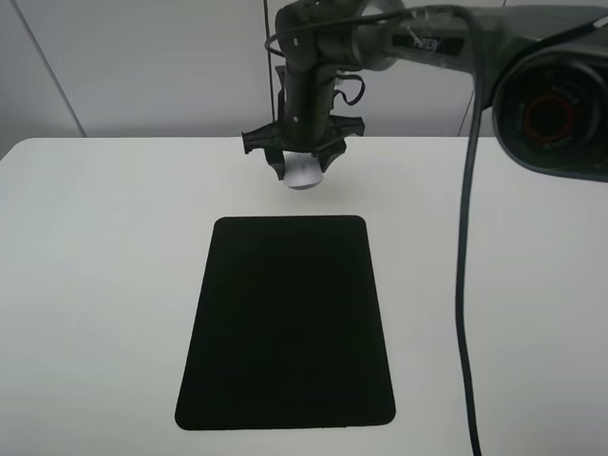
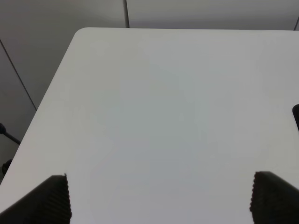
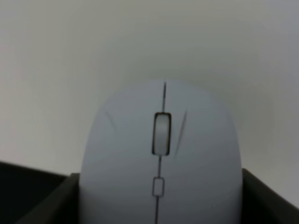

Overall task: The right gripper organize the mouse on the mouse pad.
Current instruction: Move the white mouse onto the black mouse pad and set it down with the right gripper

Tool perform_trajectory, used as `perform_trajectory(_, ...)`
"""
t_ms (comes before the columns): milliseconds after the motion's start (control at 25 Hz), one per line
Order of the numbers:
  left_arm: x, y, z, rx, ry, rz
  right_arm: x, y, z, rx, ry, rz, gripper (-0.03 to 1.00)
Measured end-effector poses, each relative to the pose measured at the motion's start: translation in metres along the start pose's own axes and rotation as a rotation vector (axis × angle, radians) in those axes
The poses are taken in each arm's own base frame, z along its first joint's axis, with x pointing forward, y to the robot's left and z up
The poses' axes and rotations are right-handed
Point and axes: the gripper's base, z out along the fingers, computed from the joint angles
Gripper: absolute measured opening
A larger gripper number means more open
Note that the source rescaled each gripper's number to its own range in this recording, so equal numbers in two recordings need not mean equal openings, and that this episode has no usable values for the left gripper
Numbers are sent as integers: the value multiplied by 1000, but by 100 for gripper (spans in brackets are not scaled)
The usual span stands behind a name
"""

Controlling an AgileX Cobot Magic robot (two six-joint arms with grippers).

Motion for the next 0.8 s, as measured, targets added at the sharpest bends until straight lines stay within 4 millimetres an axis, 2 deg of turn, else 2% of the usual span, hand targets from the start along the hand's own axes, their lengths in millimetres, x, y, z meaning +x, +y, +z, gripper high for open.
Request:
perform_trajectory(280,0,0,0,0,0,0,29,-8,-22,-35,-10,29,5)
perform_trajectory(440,0,0,0,0,0,0,54,-3,-29,-59,-25,24,5)
perform_trajectory(600,0,0,0,0,0,0,85,9,-27,-79,-19,6,5)
perform_trajectory(800,0,0,0,0,0,0,122,20,-14,-90,17,13,5)
